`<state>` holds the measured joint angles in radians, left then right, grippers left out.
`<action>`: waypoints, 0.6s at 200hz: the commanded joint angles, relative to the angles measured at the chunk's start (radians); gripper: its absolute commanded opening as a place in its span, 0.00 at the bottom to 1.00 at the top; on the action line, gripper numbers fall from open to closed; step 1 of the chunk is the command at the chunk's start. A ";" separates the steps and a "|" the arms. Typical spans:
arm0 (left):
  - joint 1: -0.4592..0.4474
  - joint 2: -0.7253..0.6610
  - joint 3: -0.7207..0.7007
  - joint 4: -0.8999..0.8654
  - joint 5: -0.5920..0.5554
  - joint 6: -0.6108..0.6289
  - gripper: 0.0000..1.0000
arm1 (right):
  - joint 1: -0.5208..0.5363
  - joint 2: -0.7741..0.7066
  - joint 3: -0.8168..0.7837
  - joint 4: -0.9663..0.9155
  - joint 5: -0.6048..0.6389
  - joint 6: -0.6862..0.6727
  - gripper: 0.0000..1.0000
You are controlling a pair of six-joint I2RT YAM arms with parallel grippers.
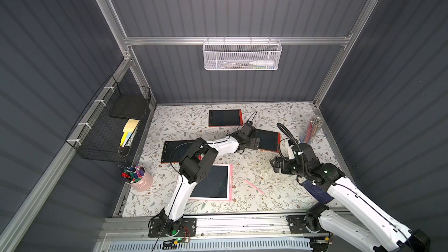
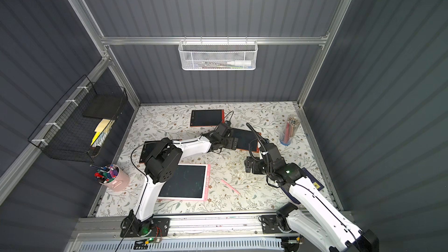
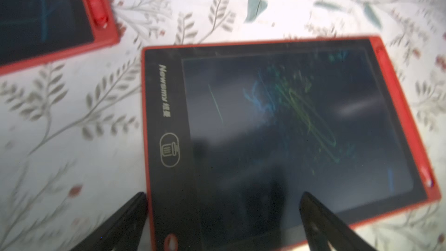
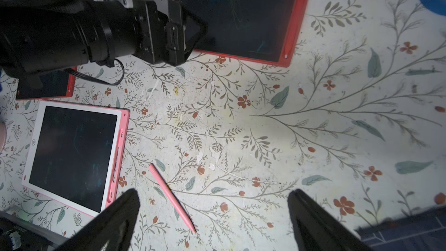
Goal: Place the stylus back onto the writing tablet
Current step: Move the writing tablet to the center of the board.
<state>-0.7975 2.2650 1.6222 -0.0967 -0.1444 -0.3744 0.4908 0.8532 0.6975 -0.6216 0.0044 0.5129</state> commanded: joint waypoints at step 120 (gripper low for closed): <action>0.029 -0.245 -0.129 0.020 0.070 -0.020 0.99 | -0.036 0.124 -0.123 0.278 -0.030 0.169 0.98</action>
<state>-0.7891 2.1387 1.5497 -0.0864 -0.0998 -0.4046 0.4713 0.9028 0.5766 -0.4793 0.0238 0.6552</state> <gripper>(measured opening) 0.993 0.977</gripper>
